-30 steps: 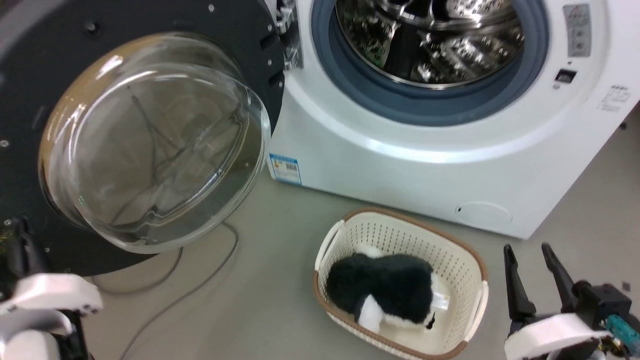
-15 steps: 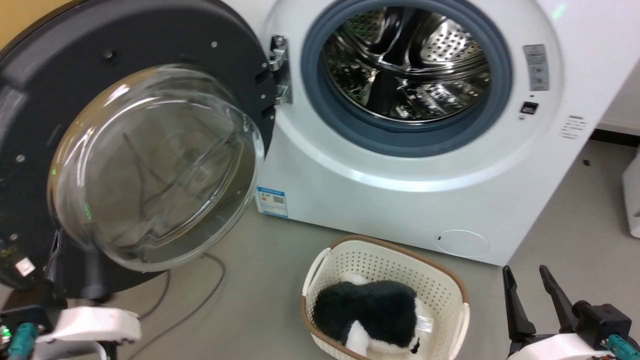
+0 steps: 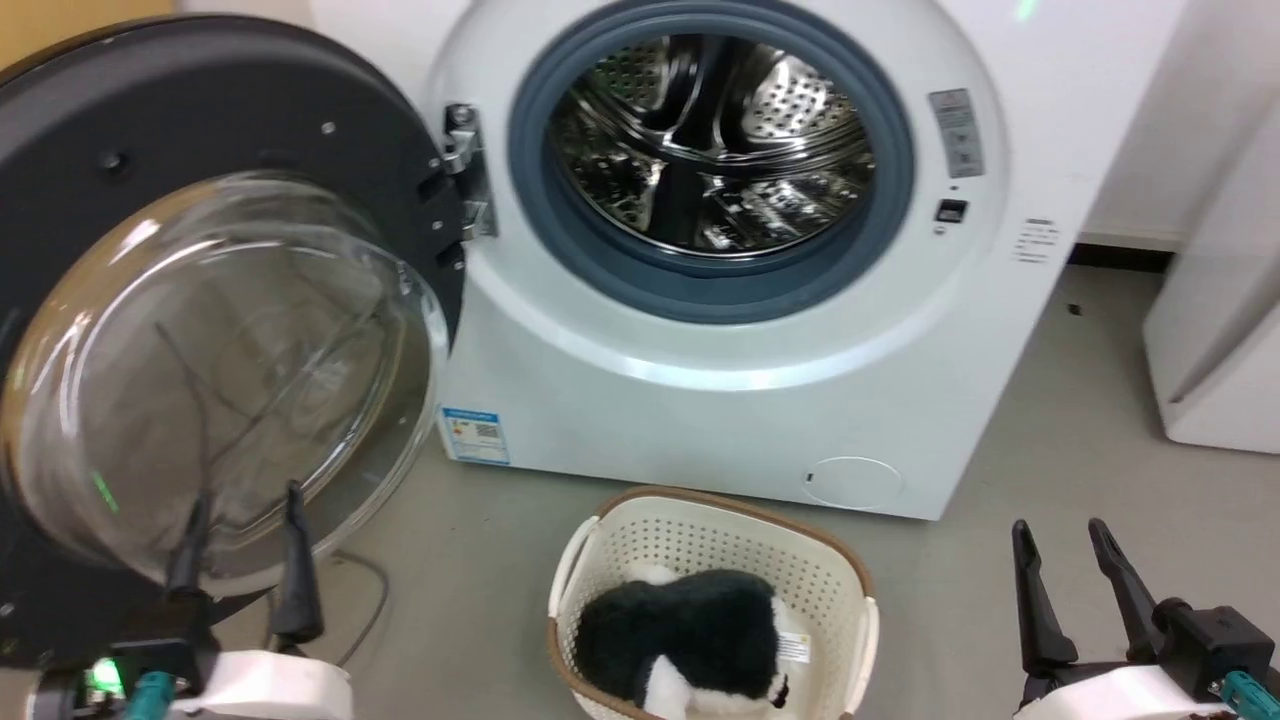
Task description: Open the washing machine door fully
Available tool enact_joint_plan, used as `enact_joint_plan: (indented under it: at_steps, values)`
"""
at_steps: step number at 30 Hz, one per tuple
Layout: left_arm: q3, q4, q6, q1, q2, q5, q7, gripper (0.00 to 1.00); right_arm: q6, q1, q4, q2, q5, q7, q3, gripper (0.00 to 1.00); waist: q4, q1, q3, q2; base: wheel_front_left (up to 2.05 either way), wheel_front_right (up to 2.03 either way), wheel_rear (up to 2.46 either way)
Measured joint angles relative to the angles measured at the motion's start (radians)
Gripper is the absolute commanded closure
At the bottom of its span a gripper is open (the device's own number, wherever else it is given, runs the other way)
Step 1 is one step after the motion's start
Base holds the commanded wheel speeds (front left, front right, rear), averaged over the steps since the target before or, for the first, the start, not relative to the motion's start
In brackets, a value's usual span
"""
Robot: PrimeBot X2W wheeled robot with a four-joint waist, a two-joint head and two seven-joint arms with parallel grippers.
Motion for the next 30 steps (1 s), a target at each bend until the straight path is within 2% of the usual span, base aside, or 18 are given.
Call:
enact_joint_plan:
  at_steps: [11,23,24,30]
  values:
    - [-0.072,0.035,0.011,0.016,-0.013,-0.002,0.000,0.00,0.000,0.006,-0.083,0.000,-0.021,0.000,0.023,0.00,-0.082,0.0000,-0.003,0.0000,0.00,0.00,0.00]
    - [-0.094,0.043,0.030,0.016,-0.018,-0.016,0.000,0.00,0.000,0.017,-0.122,0.000,-0.042,0.000,0.034,0.00,-0.152,0.0000,0.002,0.0000,0.00,0.00,0.00]
    - [-0.095,0.044,0.035,0.016,-0.018,-0.012,0.000,1.00,0.000,0.020,-0.122,0.000,-0.042,0.000,0.034,1.00,-0.154,0.0000,0.002,0.0000,0.00,0.00,0.00]
    - [-0.095,0.043,0.034,0.016,-0.018,-0.014,0.002,1.00,0.000,0.020,-0.121,0.000,-0.042,0.002,0.034,1.00,-0.155,0.0000,0.003,0.0000,0.00,0.00,0.00]
